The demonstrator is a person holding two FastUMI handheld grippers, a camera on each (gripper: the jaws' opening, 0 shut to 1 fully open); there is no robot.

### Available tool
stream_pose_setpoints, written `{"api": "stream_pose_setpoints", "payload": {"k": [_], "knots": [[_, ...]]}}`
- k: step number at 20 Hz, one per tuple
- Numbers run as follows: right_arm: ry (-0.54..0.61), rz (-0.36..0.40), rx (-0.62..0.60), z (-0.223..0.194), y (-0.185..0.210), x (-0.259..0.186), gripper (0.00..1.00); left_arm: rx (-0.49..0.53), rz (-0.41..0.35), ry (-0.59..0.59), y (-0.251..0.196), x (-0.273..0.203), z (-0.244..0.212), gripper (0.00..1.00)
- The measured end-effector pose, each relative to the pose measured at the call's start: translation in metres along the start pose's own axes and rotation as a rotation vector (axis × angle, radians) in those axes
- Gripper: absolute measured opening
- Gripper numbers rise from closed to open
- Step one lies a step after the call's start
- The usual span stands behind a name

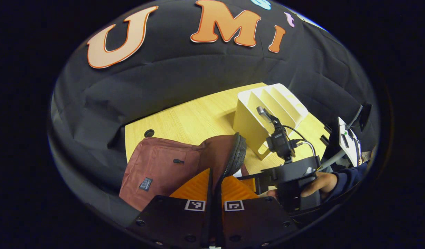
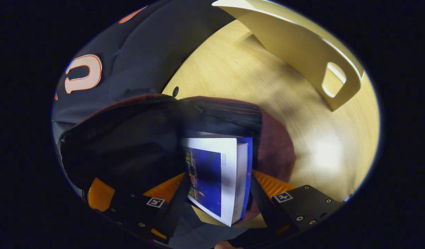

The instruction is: Open the schoolbag, grab two books from the bookshelf and put them into the schoolbag.

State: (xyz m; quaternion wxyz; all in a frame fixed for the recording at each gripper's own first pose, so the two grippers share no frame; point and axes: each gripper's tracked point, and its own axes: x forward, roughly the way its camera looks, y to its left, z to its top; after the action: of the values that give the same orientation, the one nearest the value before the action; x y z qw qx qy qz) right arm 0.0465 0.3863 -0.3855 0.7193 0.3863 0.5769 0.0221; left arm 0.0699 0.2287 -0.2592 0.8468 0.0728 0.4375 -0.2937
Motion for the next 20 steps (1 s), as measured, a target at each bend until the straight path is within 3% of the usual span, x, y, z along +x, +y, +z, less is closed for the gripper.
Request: {"api": "stream_pose_setpoints", "payload": {"k": [6, 10, 15, 20], "knots": [[0.065, 0.022, -0.032, -0.018, 0.013, -0.008, 0.98, 0.004, 0.007, 0.001, -0.005, 0.003, 0.003, 0.06], [0.026, 0.055, -0.032, -0.007, 0.009, -0.051, 0.98, 0.038, 0.009, 0.021, -0.021, 0.006, -0.006, 0.06], [-0.148, 0.013, -0.085, 0.049, -0.033, -0.128, 0.98, 0.057, 0.015, 0.024, -0.058, 0.020, -0.012, 0.21], [-0.252, -0.024, -0.168, 0.101, -0.078, -0.196, 0.98, -0.054, 0.054, 0.005, -0.095, 0.023, -0.005, 0.36]]}}
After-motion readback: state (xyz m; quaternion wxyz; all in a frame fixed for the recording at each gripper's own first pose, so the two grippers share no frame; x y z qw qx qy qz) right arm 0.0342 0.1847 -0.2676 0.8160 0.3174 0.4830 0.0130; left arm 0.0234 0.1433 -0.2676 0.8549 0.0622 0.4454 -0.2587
